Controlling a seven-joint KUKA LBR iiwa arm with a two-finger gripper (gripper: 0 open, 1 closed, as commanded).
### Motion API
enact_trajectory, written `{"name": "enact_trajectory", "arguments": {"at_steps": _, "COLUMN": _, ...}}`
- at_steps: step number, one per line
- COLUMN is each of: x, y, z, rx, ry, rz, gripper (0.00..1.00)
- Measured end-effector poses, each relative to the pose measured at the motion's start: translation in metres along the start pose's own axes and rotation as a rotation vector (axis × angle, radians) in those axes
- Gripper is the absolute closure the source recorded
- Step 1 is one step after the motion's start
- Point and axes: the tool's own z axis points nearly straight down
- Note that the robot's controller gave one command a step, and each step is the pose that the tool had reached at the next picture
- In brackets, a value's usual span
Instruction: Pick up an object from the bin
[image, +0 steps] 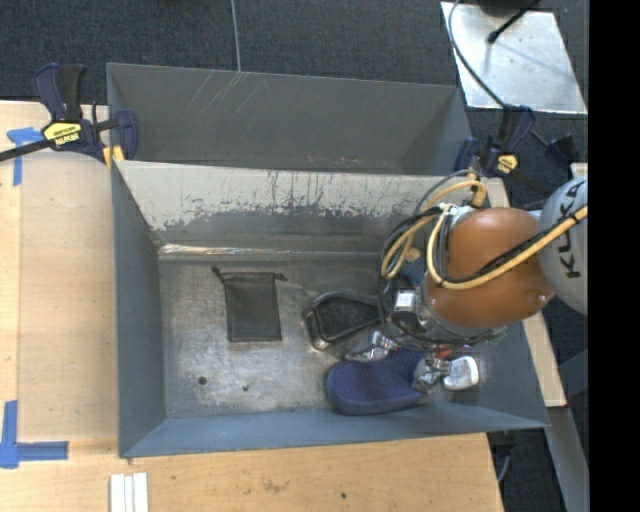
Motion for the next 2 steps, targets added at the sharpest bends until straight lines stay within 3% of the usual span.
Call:
{"name": "enact_trajectory", "arguments": {"at_steps": 1, "x": -0.001, "y": 0.000, "z": -0.001, "rx": 0.000, "ry": -0.002, "rz": -0.001, "gripper": 1.00}}
{"name": "enact_trajectory", "arguments": {"at_steps": 2, "x": -0.003, "y": -0.004, "z": -0.052, "rx": -0.011, "ry": 0.000, "rz": 0.002, "gripper": 1.00}}
